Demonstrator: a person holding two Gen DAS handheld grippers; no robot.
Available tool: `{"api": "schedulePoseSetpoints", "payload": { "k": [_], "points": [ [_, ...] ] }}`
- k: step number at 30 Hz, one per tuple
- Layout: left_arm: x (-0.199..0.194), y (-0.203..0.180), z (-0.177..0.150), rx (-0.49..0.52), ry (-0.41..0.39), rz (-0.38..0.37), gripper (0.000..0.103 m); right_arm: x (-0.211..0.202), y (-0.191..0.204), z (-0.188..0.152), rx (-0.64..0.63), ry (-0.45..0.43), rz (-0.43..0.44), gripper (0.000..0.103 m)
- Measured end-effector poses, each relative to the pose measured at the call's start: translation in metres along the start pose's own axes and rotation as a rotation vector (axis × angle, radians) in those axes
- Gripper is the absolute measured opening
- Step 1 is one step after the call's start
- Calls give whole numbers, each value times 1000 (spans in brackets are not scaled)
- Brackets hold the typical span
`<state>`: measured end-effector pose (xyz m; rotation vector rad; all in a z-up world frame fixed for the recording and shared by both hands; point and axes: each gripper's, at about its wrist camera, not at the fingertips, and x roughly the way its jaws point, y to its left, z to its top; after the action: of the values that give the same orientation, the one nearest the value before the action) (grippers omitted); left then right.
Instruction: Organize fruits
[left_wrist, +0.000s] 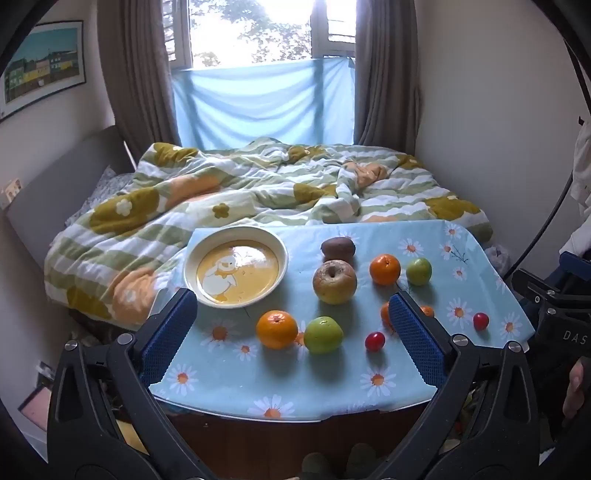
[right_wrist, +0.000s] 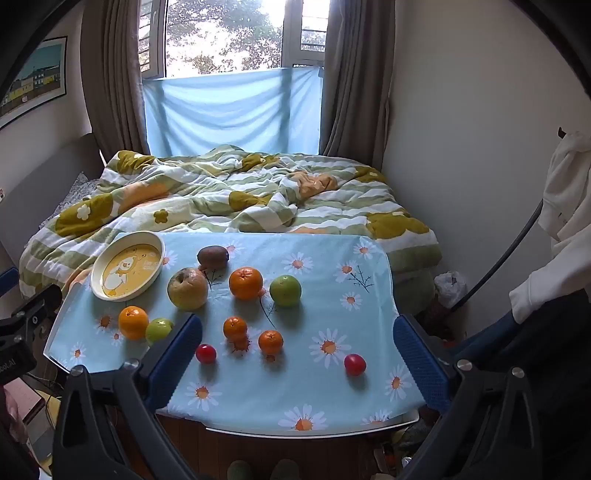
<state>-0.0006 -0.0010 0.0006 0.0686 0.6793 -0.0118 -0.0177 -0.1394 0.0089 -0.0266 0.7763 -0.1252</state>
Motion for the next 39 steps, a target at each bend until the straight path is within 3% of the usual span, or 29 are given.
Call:
{"api": "schedulePoseSetpoints", "payload": {
  "k": [7,39],
  "points": [
    [4,4,2,-19,17,-36,103,2,0,0,4,-1,4,103],
    [-1,3,4,-22,-18,-21,103,3,-2,1,7,-1,6,103]
  ]
}}
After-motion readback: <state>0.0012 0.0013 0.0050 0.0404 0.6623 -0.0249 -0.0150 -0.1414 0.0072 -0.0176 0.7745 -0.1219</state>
